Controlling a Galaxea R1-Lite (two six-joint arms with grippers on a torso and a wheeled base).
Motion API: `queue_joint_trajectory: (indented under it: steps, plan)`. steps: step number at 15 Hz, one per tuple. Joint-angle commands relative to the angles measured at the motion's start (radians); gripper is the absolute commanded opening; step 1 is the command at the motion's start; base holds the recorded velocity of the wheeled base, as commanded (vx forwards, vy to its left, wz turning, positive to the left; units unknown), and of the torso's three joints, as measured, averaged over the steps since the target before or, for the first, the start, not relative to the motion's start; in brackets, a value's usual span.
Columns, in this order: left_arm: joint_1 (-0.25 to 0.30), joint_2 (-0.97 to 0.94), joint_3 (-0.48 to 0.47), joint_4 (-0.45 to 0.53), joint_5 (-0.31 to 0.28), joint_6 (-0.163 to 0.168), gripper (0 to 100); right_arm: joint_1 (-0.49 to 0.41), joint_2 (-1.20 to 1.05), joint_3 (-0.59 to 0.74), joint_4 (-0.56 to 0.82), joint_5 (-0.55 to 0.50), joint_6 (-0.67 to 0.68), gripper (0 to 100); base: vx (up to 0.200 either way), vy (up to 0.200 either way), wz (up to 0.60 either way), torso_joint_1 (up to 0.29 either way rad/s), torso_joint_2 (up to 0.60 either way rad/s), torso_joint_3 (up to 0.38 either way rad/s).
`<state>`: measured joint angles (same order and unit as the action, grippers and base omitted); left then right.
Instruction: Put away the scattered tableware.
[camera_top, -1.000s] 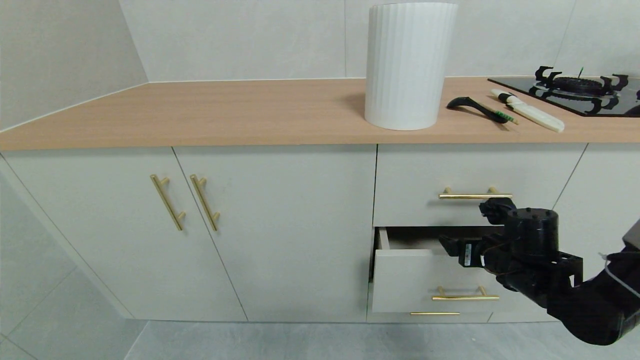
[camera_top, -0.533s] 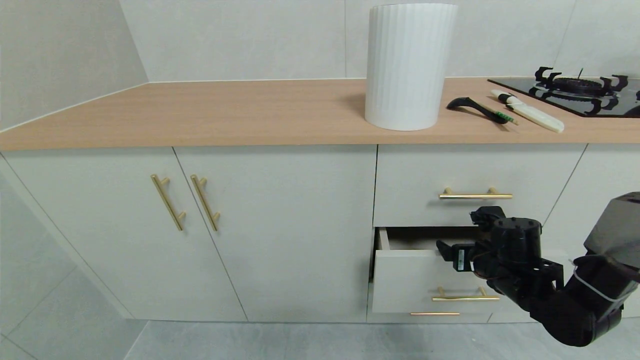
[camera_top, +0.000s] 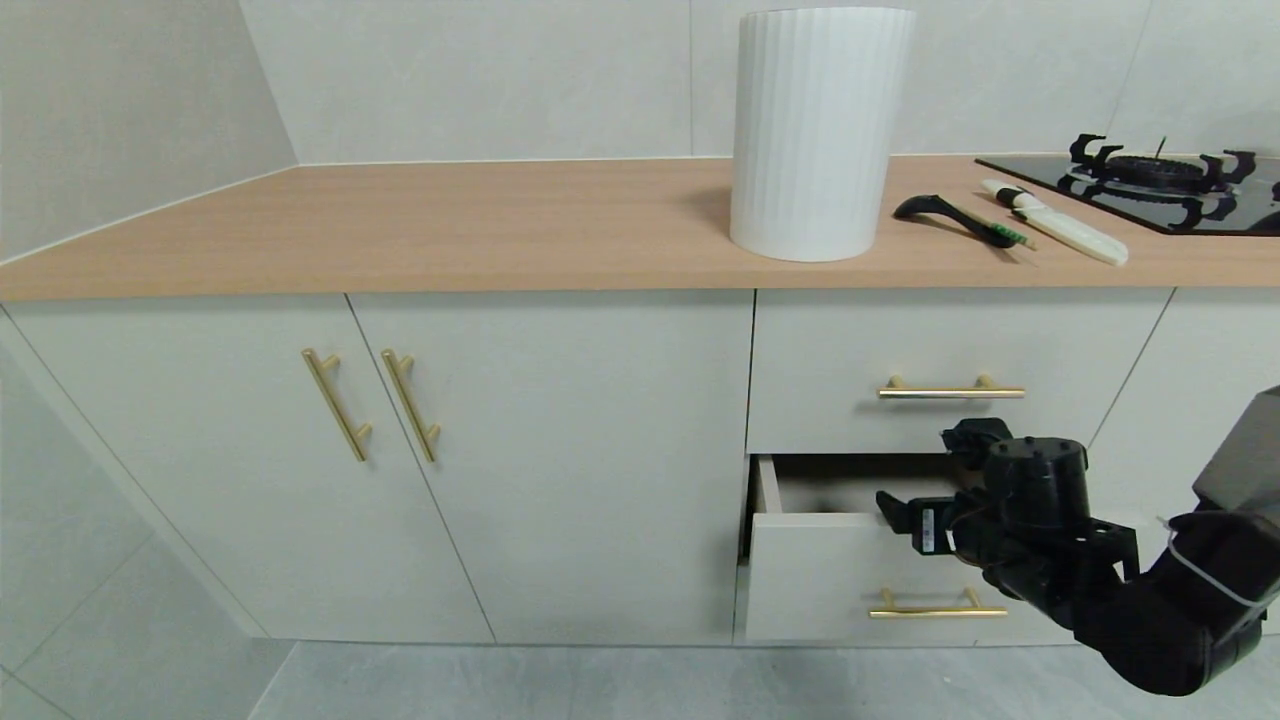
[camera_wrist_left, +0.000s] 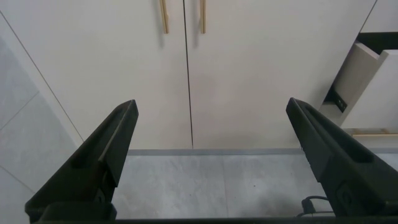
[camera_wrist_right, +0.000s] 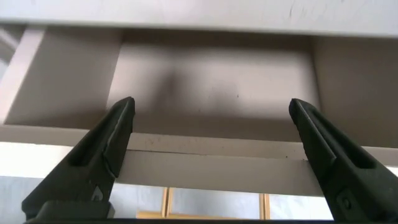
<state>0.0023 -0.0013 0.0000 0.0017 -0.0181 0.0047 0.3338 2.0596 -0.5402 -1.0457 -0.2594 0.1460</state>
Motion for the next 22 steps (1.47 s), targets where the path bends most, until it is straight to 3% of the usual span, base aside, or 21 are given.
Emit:
queue_joint_trajectory:
  steps: [1, 8, 16, 18, 19, 22]
  plan:
    - [-0.001, 0.001, 0.0, 0.0, 0.0, 0.0, 100, 0.001, -0.067, 0.002, 0.043, 0.003, 0.0, 100, 0.0, 0.0, 0.0, 0.0, 0.0, 0.0]
    - [0.001, 0.001, 0.0, 0.0, 0.0, 0.0, 100, 0.027, -0.176, -0.003, 0.265, 0.009, -0.003, 100, 0.0, 0.0, 0.0, 0.0, 0.0, 0.0]
    - [0.001, 0.001, 0.0, 0.0, 0.0, 0.0, 100, 0.091, -0.291, -0.041, 0.609, 0.022, -0.006, 100, 0.0, 0.0, 0.0, 0.0, 0.0, 0.0]
    - [0.001, 0.001, 0.0, 0.0, 0.0, 0.0, 100, 0.094, -0.295, -0.043, 0.63, 0.022, -0.006, 100, 0.0, 0.0, 0.0, 0.0, 0.0, 0.0]
    - [0.001, 0.001, 0.0, 0.0, 0.0, 0.0, 100, 0.113, -0.319, -0.06, 0.737, 0.023, -0.006, 100, 0.0, 0.0, 0.0, 0.0, 0.0, 0.0]
    - [0.001, 0.001, 0.0, 0.0, 0.0, 0.0, 100, 0.129, -0.331, -0.08, 0.859, 0.023, -0.006, 100, 0.0, 0.0, 0.0, 0.0, 0.0, 0.0]
